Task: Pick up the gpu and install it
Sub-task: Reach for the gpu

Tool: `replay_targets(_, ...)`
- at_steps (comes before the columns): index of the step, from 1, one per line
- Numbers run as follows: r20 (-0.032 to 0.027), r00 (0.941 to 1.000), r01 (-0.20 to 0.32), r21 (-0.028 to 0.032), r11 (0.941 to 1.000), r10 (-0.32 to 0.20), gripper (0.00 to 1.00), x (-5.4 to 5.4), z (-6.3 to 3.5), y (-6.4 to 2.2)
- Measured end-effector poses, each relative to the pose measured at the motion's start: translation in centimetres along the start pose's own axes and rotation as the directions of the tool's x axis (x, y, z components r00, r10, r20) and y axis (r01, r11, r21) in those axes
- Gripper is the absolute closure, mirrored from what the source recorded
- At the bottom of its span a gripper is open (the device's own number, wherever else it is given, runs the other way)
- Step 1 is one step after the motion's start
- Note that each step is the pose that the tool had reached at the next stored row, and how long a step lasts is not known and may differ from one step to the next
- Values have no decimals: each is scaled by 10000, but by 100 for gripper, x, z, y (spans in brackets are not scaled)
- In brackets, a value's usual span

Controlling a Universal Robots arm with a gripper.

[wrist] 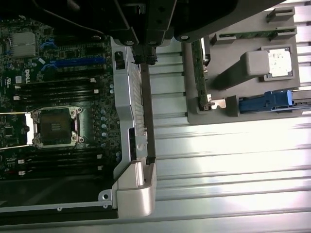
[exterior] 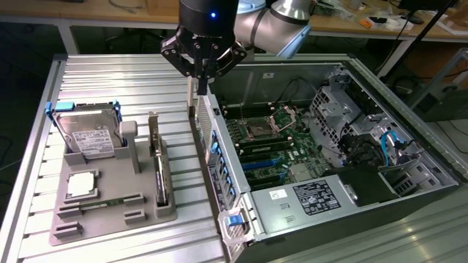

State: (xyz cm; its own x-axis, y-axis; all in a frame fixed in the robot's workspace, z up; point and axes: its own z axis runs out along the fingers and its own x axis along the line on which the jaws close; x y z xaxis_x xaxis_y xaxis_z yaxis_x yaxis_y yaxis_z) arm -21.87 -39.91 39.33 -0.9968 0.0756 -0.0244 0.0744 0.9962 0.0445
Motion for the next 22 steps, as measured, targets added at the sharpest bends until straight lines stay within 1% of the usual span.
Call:
replay_targets(8,1,10000,0,-1,10000,0,89,64,-2,-7)
replay_targets(13,0,10000,5,0,10000,-5,89,180,-6,-30)
replay_targets(22,0,10000,10,0,10000,-10,89,289,-9,-51)
